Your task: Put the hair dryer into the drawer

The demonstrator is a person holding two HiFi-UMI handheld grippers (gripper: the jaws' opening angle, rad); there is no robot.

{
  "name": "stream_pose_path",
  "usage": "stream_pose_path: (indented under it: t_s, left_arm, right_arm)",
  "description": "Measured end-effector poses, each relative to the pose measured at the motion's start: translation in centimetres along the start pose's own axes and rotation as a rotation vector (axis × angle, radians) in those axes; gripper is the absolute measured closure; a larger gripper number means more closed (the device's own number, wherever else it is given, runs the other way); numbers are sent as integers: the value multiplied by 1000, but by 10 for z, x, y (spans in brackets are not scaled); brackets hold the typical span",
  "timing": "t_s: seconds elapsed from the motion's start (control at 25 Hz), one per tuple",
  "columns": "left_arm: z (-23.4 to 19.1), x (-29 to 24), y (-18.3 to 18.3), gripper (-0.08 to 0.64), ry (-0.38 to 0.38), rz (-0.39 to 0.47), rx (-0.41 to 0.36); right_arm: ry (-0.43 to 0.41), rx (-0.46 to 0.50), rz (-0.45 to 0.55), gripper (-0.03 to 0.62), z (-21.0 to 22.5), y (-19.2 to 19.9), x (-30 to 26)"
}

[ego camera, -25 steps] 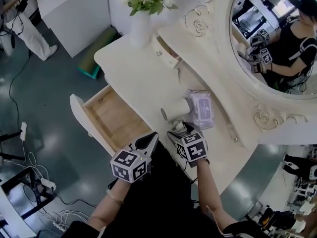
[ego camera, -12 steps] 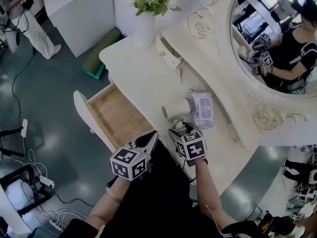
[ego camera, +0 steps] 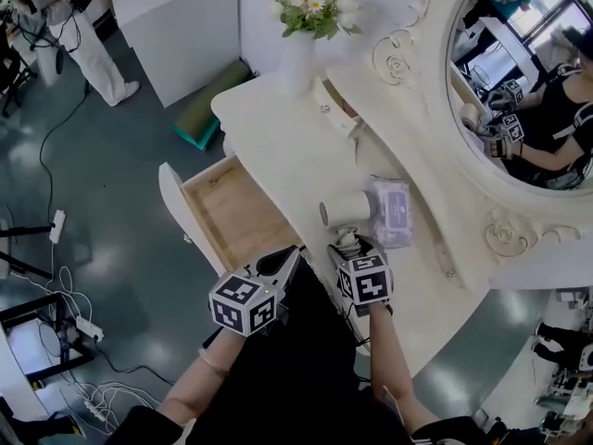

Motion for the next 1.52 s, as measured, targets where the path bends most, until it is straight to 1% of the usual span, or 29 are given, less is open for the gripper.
stream_pose_path:
  t_s: [0.16,0.44,0.64,0.84,0.96,1.16,1.36,1.52]
  left_arm:
    - [-4,8,2,560,-25,10,2]
    - [-8,20,1,560,-49,37,2]
    - [-13,30,1,560,-70,51,2]
    - [-18,40,2,560,-86,64,4]
    - [-21,45,4,560,-96,68,5]
    - [-29,56,8,560,-130,80,22]
    - [-37,66,13,560,-171,91,42]
    - [-41,73,15,560,-202,95,37]
  right_arm:
    - [12,18,13,316,-3,-2,-1]
    - [4,27,30,316,-16,-4,1]
    - [-18,28,44,316,-27,-9,5]
    - [-27,59,54,316,-41,-15,4]
    - [-46,68,58,316,-51,-17,2]
    - [-73,109,47,316,-70,-20,-4]
    - [-127,129,43,316,-90,-26,-13]
    - [-171,137,35,316,-106,-31,-20]
Point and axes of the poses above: the fingertips, and each gripper's own axes: x backward along the fingers, z to its right, y out of its underside, the point moved 8 cm from there along x, backward along the fingers, and after that the axes turned 12 degrees about -x, right-handed, at the moved point
